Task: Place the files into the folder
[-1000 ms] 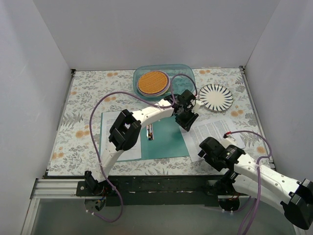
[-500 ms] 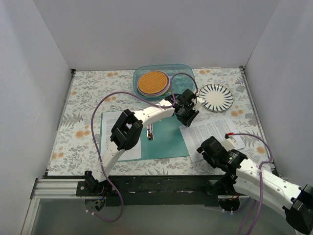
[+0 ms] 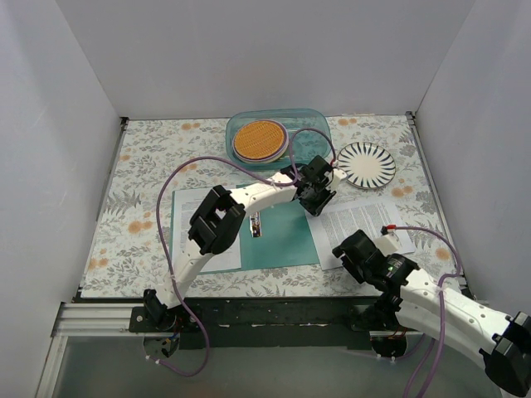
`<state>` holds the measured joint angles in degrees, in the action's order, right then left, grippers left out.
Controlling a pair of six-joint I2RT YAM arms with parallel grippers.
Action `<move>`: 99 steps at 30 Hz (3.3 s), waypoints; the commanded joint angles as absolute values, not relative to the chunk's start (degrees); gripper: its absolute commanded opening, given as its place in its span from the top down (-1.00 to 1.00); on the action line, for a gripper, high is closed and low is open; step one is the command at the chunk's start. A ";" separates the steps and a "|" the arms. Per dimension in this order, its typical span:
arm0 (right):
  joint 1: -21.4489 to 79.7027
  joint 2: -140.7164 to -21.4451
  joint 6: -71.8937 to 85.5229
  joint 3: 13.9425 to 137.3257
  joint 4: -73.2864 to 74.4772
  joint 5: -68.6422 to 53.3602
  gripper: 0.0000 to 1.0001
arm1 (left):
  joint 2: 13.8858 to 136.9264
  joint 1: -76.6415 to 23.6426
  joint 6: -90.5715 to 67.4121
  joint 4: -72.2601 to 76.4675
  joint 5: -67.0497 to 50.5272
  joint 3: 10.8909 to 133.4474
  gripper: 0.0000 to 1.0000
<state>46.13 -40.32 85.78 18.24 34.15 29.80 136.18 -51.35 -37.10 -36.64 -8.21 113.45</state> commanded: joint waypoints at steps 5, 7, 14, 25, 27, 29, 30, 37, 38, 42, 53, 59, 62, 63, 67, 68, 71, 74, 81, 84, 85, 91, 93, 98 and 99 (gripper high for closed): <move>46.05 -38.68 86.31 20.21 43.68 34.80 -0.54 | 134.04 -51.94 -35.07 -37.27 -4.83 107.32 0.60; 45.97 -38.41 85.43 21.52 43.51 36.56 -0.54 | 133.86 -52.03 -34.98 -37.27 -4.57 106.53 0.60; 45.97 -39.54 86.57 22.06 44.56 37.45 -0.54 | 132.80 -52.03 -34.54 -37.18 -4.13 104.85 0.62; 45.88 -40.96 88.42 16.61 39.73 35.51 -0.52 | 131.75 -51.94 -34.02 -36.74 -3.61 103.19 0.64; 45.88 -40.70 88.24 15.48 37.98 36.03 -0.47 | 131.49 -51.94 -33.93 -36.74 -3.52 102.83 0.65; 45.79 -40.60 88.33 14.94 37.09 36.12 -0.43 | 131.40 -52.03 -33.93 -36.74 -3.60 102.83 0.65; 45.70 -40.69 88.33 14.68 36.39 36.04 -0.40 | 131.40 -52.03 -33.93 -36.74 -3.69 102.83 0.65; 45.53 -41.84 88.16 15.12 35.33 35.95 -0.05 | 131.40 -51.94 -33.93 -36.74 -3.52 102.74 0.68; 45.53 -41.57 87.98 15.38 35.07 36.12 -0.02 | 131.31 -51.94 -33.93 -36.65 -3.43 102.74 0.68; 45.53 -40.34 87.45 16.87 36.12 36.91 0.02 | 131.40 -51.94 -33.93 -36.91 -3.52 102.66 0.69; 45.53 -40.78 86.75 17.23 35.51 36.91 0.53 | 131.49 -52.03 -34.01 -37.35 -3.25 102.83 0.70; 45.53 -40.25 86.22 18.28 36.47 37.97 0.81 | 131.31 -52.03 -34.01 -37.44 -3.34 102.74 0.70; 45.53 -39.99 85.52 19.42 37.52 38.76 0.84 | 131.31 -51.94 -34.10 -37.62 -3.16 102.66 0.70; 45.53 -39.90 85.26 19.68 37.53 38.85 0.86 | 131.22 -52.03 -34.10 -37.70 -3.16 102.83 0.71; 45.53 -39.90 83.33 21.44 37.88 39.20 0.97 | 130.43 -52.03 -34.19 -40.51 -2.37 104.84 0.70; 45.53 -39.90 82.97 22.49 38.14 39.46 0.97 | 130.08 -51.86 -34.19 -41.82 -2.37 107.12 0.69; 45.53 -39.73 81.13 23.90 37.97 39.29 0.97 | 127.89 -51.24 -34.37 -47.88 -2.99 112.30 0.66; 45.53 -39.29 77.53 24.61 34.65 37.98 0.97 | 124.64 -49.05 -33.40 -58.40 -5.27 117.04 0.55; 45.53 -40.61 74.28 25.66 32.79 35.51 0.97 | 109.28 -34.58 -30.59 -61.71 -5.98 104.56 0.49; 45.53 -40.25 73.13 24.88 30.24 34.63 0.97 | 102.86 -29.03 -29.18 -57.49 -3.61 94.60 0.51; 45.53 -40.25 72.78 24.70 29.54 34.28 0.97 | 101.79 -28.05 -29.09 -56.52 -2.82 88.48 0.52; 45.53 -43.15 68.56 24.44 23.57 29.72 0.97 | 99.40 -25.58 -29.88 -50.45 1.05 76.82 0.56; 45.62 -44.64 66.20 24.34 20.22 27.34 0.97 | 100.28 -25.58 -30.58 -49.66 0.18 75.76 0.57; 45.61 -46.67 62.32 24.87 15.83 23.57 0.97 | 103.70 -25.58 -32.34 -47.47 -2.19 75.94 0.59; 45.62 -47.19 60.49 24.79 14.52 22.95 0.97 | 104.15 -25.58 -32.60 -47.11 -2.11 76.02 0.59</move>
<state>45.71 -46.17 66.46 23.14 21.78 26.68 104.27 -25.76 -31.20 -51.24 -0.75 75.16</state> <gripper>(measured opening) 0.024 0.211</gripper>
